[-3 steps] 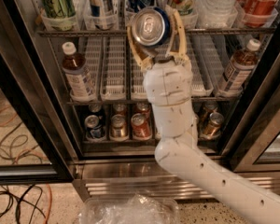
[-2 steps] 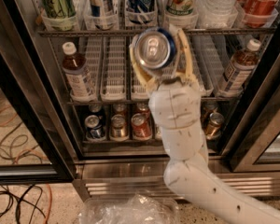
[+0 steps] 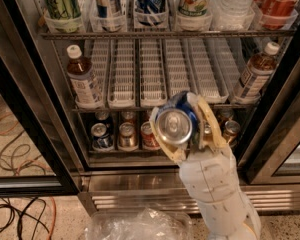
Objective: Pick pepsi can from top shelf of fridge
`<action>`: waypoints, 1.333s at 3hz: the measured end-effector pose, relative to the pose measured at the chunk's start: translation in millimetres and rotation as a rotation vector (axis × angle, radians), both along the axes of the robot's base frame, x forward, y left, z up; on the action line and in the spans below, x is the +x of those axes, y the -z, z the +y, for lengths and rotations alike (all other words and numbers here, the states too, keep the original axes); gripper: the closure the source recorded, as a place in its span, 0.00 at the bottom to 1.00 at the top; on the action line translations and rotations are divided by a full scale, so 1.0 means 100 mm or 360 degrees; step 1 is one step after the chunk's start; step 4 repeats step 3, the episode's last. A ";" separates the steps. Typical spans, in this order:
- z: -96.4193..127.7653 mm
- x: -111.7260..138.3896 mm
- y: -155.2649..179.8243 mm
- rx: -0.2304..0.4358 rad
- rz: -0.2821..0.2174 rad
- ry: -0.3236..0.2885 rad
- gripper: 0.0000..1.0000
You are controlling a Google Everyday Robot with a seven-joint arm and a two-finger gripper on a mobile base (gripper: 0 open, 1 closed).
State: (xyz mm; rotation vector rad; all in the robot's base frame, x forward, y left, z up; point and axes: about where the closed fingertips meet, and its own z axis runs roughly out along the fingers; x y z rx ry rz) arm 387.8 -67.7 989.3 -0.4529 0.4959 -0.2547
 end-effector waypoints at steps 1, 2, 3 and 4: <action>0.07 -0.36 0.36 -0.0234 0.0088 -0.0017 1.00; -0.11 -0.49 0.38 -0.0254 0.0093 0.0037 1.00; -0.11 -0.49 0.38 -0.0254 0.0093 0.0036 1.00; -0.11 -0.49 0.38 -0.0254 0.0093 0.0036 1.00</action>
Offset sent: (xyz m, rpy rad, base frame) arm -0.0317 0.0077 -0.0313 -0.1291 0.0482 0.0141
